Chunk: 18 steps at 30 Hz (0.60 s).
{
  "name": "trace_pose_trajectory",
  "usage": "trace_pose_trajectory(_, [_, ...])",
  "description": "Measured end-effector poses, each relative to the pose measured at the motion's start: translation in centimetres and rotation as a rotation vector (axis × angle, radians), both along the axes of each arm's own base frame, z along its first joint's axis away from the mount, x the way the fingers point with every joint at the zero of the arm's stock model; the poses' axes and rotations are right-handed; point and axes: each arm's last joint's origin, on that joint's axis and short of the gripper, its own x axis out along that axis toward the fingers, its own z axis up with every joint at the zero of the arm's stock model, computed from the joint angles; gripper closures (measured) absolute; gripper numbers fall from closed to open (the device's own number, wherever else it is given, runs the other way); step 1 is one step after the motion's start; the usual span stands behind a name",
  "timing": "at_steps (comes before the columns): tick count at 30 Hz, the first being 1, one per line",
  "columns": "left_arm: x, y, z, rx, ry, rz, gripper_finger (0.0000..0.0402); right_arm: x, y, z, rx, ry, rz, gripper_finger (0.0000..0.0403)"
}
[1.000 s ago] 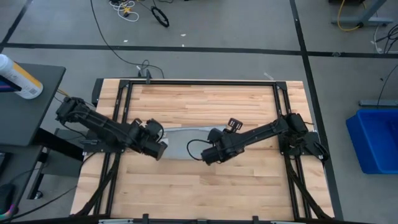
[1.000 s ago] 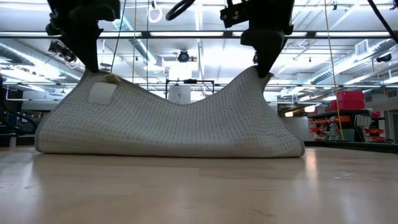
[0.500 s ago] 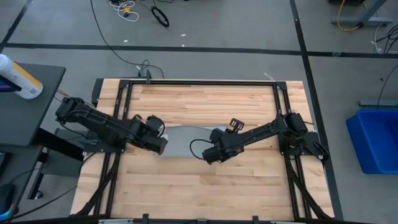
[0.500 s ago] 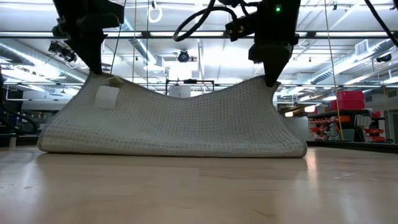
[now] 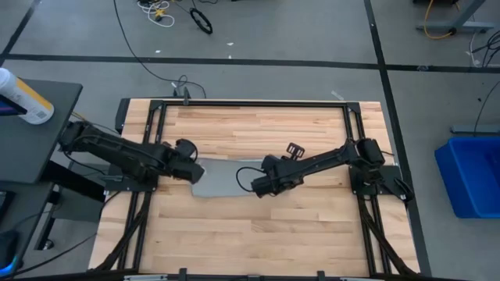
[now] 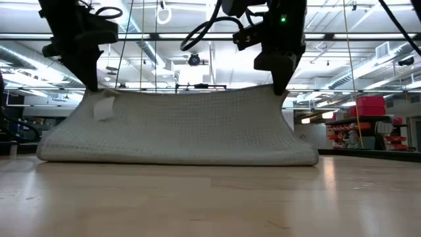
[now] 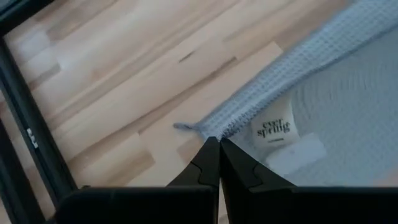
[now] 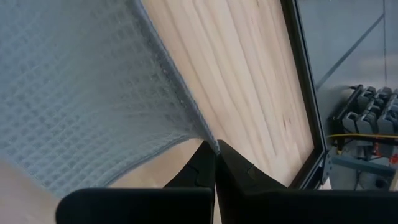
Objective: Fold microfiber towels
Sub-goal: Fold the gray microfiber towel
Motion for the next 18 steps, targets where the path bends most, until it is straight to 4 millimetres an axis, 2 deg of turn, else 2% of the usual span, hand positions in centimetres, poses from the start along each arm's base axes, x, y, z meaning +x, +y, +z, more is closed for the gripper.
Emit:
trace_pose_trajectory(4, [-0.5, 0.9, 0.0, 0.005, 0.008, -0.005, 0.0399, 0.2, -0.7, 0.0, 0.004, -0.002, -0.007, 0.0403])
trace_pose_trajectory(8, [-0.1, 1.5, 0.1, 0.009, 0.003, -0.034, 0.0399, 0.3, -1.2, 0.0, 0.005, 0.000, -0.016, 0.0403])
trace_pose_trajectory(18, [0.6, 2.5, 0.0, 0.010, -0.003, -0.042, 0.0399, 0.3, -1.2, 0.0, 0.012, -0.004, -0.022, 0.0403])
